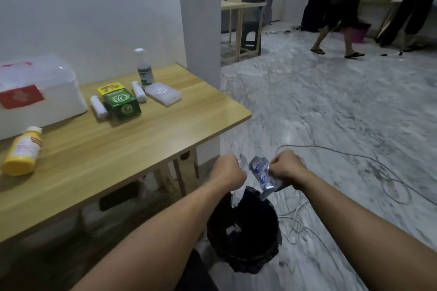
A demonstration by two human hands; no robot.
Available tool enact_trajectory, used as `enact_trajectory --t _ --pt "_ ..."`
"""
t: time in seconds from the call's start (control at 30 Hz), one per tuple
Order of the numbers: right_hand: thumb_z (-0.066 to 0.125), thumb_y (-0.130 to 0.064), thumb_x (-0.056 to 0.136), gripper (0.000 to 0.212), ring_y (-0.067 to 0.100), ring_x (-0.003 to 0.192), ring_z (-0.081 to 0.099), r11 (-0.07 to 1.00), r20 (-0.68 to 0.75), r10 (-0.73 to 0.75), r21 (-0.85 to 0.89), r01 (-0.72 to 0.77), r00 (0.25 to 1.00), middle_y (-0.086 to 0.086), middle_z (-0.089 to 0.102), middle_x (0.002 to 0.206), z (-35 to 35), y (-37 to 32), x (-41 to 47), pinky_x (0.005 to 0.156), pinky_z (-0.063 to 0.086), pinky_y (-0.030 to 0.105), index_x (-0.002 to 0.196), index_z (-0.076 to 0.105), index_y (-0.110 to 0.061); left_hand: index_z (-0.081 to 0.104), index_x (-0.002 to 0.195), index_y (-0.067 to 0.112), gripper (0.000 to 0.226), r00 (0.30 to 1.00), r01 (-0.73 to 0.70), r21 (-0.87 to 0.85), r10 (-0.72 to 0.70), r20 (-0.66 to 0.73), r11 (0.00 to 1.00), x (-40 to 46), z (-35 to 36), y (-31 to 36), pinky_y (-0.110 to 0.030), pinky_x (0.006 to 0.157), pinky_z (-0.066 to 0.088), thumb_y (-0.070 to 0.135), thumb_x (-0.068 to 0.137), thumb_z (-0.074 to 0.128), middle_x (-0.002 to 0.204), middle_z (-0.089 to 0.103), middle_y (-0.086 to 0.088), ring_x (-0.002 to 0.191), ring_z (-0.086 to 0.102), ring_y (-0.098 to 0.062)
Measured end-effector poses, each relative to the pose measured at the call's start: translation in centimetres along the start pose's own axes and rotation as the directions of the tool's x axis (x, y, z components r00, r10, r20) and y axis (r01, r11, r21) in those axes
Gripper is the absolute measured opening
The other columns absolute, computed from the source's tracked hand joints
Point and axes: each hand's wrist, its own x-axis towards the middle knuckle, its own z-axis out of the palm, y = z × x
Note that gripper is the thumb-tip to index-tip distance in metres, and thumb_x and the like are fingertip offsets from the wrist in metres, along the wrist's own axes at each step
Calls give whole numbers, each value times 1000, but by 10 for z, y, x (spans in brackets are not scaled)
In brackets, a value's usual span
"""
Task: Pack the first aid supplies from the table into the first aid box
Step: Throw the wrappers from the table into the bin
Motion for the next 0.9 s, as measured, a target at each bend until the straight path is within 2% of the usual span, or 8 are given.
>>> enact_trajectory --t 0.07,0.17,0.27,0.4,0.63,0.73,0.8,0.9 --pt "53 3 73 14 38 58 71 1000 42 27 -15 -26 999 18 57 61 15 10 11 57 61 53 60 57 0 56 71 6 24 999 27 -12 -26 32 1000 11 17 -9 -32 56 39 22 89 57 64 50 -7 60 49 -24" --pt "58 -2 79 11 36 61 71 998 63 53 -38 -51 997 21 65 71 36 22 25 57 62 48 69 61 4 60 80 8 25 993 74 -5 -73 95 997 23 35 -19 -32 59 46 31 89 58 75 59 -9 64 56 -24" --pt "63 -7 84 17 34 61 72 996 102 82 -51 -77 991 21 66 67 52 31 32 52 61 39 70 59 3 57 115 9 41 982 99 41 -105 159 994 29 41 -27 -33 74 54 38 86 60 109 64 -11 92 65 -29" --pt "63 -4 82 15 38 66 73 996 135 75 -57 -68 988 26 71 81 51 28 40 64 62 51 91 66 8 54 128 11 55 980 42 134 -67 189 990 33 28 -30 -39 93 52 43 85 62 127 60 -10 110 60 -29" --pt "64 -5 88 26 30 80 74 997 173 -46 -54 56 984 22 71 100 0 -24 27 67 63 42 111 63 5 58 128 7 51 971 -134 145 101 215 980 24 -24 5 -37 94 53 37 87 66 129 63 -9 112 62 -25" --pt "66 -8 89 24 29 82 74 986 229 -129 -77 150 965 19 71 99 -28 -54 14 66 62 40 110 64 3 67 118 6 46 956 -181 175 132 263 968 15 -56 28 -37 81 59 40 87 66 115 70 -10 94 68 -24" --pt "66 -9 89 23 30 84 73 976 286 -159 -99 194 945 19 71 99 -44 -76 4 65 62 40 108 65 4 69 114 5 44 941 -178 122 133 310 976 6 -80 39 -33 73 62 39 86 67 104 73 -10 82 70 -19" --pt "66 -7 89 22 31 87 73 958 332 -200 -131 255 922 20 71 102 -62 -109 -10 66 62 40 107 66 5 68 113 1 42 923 -128 -2 120 366 992 -7 -116 49 -31 71 63 33 86 70 100 73 -8 81 72 -17"
